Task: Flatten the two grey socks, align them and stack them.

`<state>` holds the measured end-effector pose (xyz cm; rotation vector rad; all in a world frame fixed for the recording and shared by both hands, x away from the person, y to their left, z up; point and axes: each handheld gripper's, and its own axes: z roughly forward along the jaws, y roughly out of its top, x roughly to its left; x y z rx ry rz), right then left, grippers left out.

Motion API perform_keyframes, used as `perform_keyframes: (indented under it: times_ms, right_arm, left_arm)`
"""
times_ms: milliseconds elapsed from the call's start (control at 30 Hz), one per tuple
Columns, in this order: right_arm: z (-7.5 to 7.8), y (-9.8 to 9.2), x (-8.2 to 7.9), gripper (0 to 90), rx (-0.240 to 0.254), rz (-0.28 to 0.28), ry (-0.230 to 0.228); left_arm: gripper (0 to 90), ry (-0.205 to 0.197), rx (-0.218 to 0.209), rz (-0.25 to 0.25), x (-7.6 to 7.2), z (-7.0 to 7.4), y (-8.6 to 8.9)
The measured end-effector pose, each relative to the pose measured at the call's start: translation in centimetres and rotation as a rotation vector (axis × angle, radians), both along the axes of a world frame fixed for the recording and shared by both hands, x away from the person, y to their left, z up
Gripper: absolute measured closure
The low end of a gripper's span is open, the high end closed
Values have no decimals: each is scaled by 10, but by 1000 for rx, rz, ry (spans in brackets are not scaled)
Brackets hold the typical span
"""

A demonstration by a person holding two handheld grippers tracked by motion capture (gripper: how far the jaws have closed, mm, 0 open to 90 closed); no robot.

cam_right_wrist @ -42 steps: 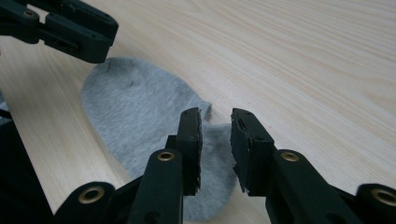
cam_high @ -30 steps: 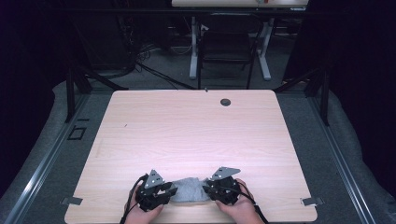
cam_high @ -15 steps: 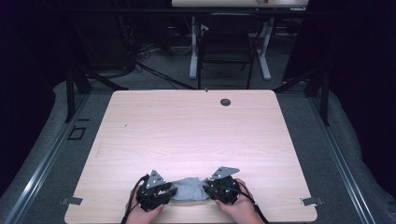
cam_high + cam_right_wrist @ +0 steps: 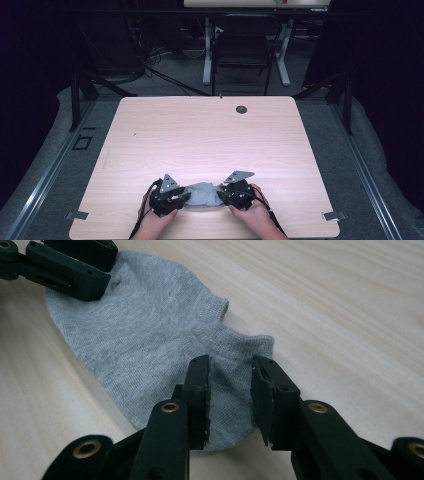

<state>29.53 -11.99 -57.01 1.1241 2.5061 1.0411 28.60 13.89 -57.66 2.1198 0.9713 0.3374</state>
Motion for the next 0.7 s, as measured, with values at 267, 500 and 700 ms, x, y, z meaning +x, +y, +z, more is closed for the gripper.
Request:
perform_keyframes:
  times_ms: [267, 500, 700]
  right_arm:
    - [0, 1, 17, 688, -7, -3, -14]
    - [-1, 3, 29, 689, -2, -15, -17]
    - [-3, 3, 33, 689, 22, -24, -20]
  left_arm:
    - [654, 3, -24, 16, 17, -1, 3]
    - [652, 5, -47, 38, 25, -2, 4]
    - [652, 5, -55, 47, 28, -3, 5]
